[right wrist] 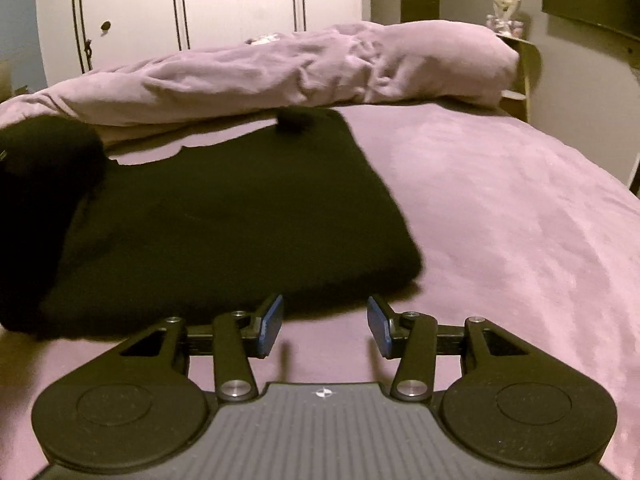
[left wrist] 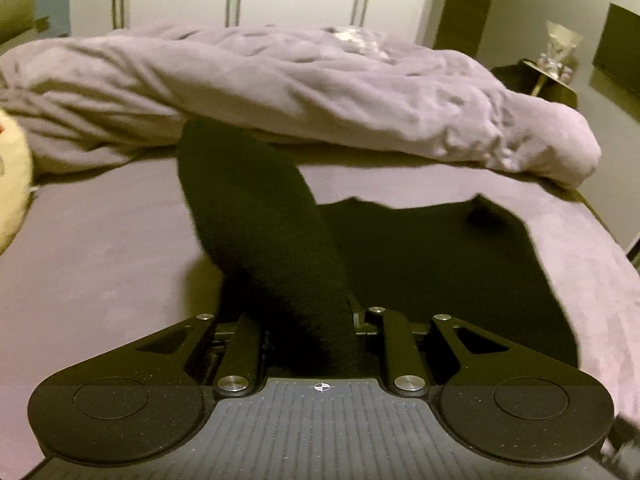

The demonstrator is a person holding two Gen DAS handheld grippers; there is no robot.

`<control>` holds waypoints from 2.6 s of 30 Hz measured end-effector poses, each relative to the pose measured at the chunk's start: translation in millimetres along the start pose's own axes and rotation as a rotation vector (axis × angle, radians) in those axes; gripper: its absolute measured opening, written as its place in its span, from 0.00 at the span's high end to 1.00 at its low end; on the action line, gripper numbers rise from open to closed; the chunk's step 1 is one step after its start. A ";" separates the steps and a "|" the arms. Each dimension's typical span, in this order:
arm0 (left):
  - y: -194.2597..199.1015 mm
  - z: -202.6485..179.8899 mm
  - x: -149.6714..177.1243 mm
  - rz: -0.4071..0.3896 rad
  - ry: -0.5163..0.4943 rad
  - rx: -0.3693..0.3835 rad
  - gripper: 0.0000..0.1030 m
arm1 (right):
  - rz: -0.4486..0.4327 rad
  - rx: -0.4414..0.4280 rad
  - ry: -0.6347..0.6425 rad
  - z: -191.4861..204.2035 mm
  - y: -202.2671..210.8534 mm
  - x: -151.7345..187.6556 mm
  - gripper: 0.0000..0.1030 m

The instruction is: Fold small clothes

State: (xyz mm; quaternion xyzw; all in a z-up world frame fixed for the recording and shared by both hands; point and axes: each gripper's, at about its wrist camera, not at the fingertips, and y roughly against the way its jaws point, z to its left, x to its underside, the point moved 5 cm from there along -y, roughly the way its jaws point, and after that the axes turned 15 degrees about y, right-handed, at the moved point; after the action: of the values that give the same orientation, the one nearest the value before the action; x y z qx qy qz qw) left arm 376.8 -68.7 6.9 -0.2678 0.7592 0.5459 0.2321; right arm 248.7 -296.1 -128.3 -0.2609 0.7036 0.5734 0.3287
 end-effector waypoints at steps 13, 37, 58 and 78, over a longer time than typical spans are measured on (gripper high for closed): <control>16.7 -104.8 42.8 -0.045 -0.098 0.127 0.20 | 0.000 -0.057 0.016 -34.5 24.0 40.6 0.50; 20.8 150.9 125.5 0.031 0.251 -0.334 0.10 | 0.092 -0.626 -0.267 88.8 -104.8 -98.9 0.54; -15.7 114.9 125.6 0.088 0.222 -0.278 0.09 | -0.078 -0.377 -0.175 -5.3 -71.1 -71.1 0.65; -6.0 112.8 116.4 0.062 0.187 -0.290 0.07 | -0.048 -0.628 -0.109 89.0 -100.0 -130.0 0.86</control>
State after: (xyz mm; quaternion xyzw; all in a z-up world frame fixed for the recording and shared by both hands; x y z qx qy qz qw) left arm 300.4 19.4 -105.9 -0.3246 0.6987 0.6293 0.1025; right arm 421.9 -230.9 -104.1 -0.3349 0.4672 0.7679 0.2826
